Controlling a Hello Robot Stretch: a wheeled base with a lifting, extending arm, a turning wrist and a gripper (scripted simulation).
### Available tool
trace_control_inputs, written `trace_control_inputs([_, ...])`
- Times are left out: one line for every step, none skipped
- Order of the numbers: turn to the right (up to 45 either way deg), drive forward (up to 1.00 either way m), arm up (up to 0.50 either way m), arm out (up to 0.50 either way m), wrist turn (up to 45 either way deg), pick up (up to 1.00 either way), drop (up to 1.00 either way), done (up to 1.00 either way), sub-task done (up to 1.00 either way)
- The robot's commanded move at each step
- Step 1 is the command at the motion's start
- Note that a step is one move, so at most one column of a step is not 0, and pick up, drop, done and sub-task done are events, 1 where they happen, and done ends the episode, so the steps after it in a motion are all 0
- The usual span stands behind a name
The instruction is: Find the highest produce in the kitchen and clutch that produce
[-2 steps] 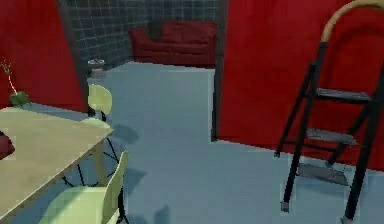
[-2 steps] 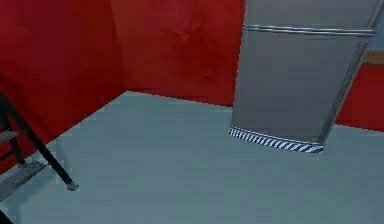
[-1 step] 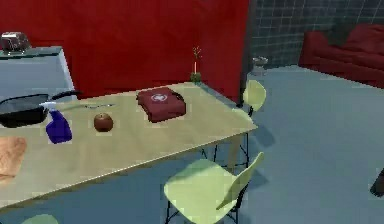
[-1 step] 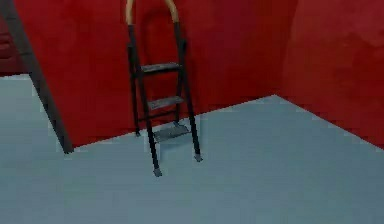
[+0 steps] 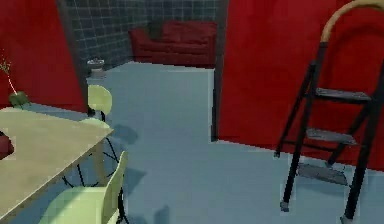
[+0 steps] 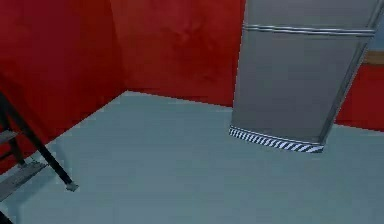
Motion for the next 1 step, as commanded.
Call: trace_control_inputs([45.0,0.0,0.0,0.0,0.0,0.0,0.0,0.0,0.0])
